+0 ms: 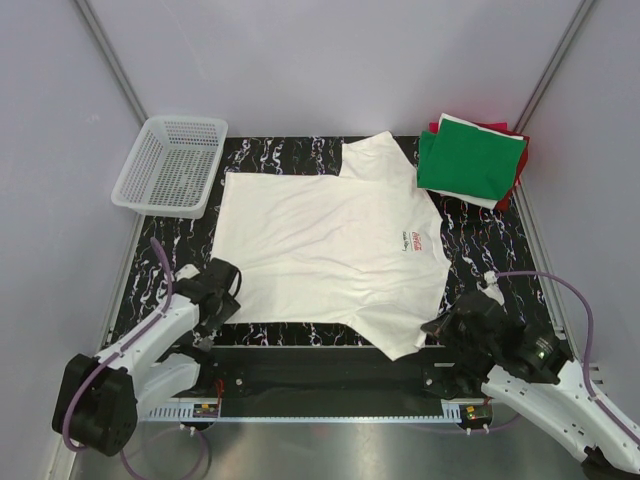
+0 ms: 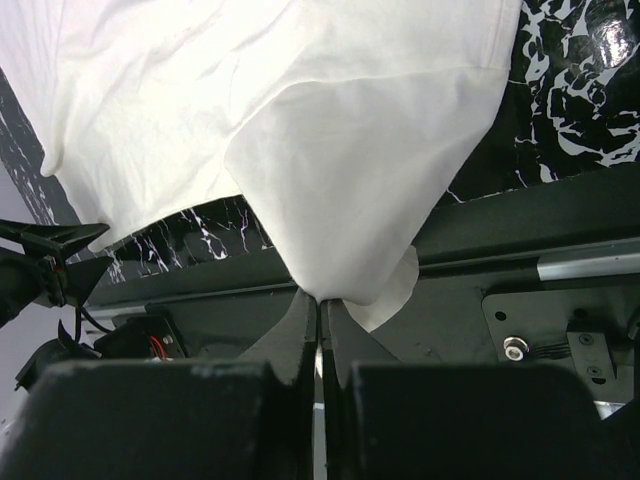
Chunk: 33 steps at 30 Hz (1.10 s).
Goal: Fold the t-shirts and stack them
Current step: Fold the tshirt
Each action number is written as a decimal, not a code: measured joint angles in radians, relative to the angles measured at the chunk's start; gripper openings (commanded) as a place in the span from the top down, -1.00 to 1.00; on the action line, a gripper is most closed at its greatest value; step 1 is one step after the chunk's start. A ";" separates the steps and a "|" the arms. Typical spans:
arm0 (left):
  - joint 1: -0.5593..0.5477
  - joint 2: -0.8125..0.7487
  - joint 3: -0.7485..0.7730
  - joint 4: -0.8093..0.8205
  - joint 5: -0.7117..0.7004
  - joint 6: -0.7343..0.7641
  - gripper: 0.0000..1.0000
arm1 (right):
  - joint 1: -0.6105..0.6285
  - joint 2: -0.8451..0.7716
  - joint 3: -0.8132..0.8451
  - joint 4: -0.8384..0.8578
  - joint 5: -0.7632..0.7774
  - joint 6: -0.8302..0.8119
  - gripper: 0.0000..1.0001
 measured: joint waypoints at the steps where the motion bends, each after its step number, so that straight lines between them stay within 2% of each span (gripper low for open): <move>1: 0.001 0.007 0.003 0.002 0.001 0.003 -0.31 | 0.000 -0.001 0.002 0.000 -0.002 -0.001 1.00; 4: 0.002 0.042 0.018 0.010 0.001 0.010 -0.31 | 0.000 -0.008 0.008 -0.002 -0.004 -0.002 1.00; 8: 0.002 0.081 0.032 0.041 -0.002 0.026 0.20 | 0.000 -0.015 0.032 -0.016 -0.003 -0.002 1.00; 9: 0.002 0.089 0.035 0.050 -0.002 0.026 0.44 | 0.000 -0.016 0.037 -0.021 -0.003 -0.002 1.00; 13: 0.002 0.098 0.039 0.101 0.005 0.052 0.81 | 0.000 -0.023 0.052 -0.046 0.003 -0.002 1.00; 17: 0.002 0.070 0.037 0.109 0.028 0.079 0.90 | 0.000 -0.029 0.052 -0.074 0.002 -0.006 1.00; 23: 0.002 -0.084 0.037 0.058 0.096 0.100 0.96 | 0.000 -0.028 0.055 -0.097 -0.031 -0.015 1.00; 33: 0.000 -0.220 0.146 -0.103 0.233 0.146 0.95 | 0.000 -0.026 0.169 -0.173 -0.048 -0.016 1.00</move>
